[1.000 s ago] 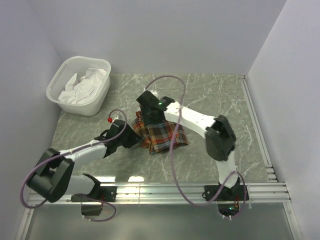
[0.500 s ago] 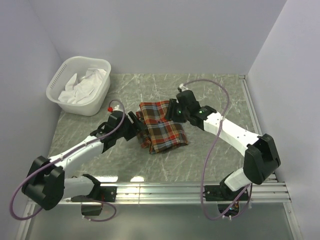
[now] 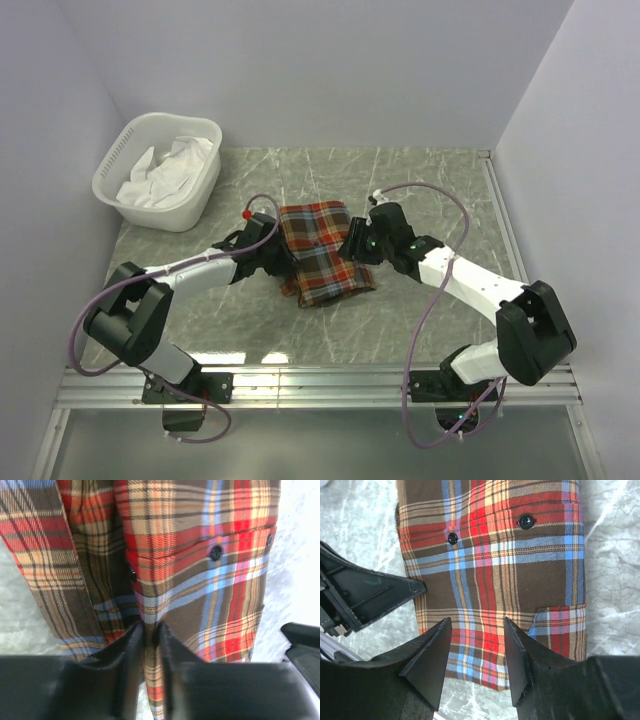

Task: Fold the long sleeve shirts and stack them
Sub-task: Fold the shirt

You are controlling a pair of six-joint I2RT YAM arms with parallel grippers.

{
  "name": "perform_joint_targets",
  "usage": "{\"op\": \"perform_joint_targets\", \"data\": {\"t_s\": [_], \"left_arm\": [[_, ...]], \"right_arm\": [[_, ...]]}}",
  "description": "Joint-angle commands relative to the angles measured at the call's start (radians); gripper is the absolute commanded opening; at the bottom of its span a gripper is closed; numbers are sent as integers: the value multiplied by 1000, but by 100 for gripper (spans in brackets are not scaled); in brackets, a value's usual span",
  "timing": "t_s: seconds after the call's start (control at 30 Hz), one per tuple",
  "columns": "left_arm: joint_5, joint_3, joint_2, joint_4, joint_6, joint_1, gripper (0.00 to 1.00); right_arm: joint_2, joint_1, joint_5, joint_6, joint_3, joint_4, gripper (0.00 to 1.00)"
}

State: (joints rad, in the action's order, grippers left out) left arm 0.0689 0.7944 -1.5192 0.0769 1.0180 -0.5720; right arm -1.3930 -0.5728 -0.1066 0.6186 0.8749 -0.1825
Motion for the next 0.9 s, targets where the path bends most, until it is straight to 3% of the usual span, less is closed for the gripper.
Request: {"op": "perform_joint_targets", "data": {"t_s": [0.0, 0.07, 0.23, 0.57, 0.87], "left_arm": [[-50, 80, 39, 44, -61, -2, 10], [-66, 103, 60, 70, -90, -2, 0], [-115, 118, 102, 142, -142, -3, 0], [-198, 3, 16, 97, -124, 12, 1], [-242, -43, -33, 49, -176, 17, 0]], "right_arm": [[26, 8, -11, 3, -28, 78, 53], [26, 8, -25, 0, -49, 93, 53], [0, 8, -65, 0, -82, 121, 52], [-129, 8, -130, -11, -123, 146, 50], [-95, 5, -205, -42, -129, 169, 47]]}}
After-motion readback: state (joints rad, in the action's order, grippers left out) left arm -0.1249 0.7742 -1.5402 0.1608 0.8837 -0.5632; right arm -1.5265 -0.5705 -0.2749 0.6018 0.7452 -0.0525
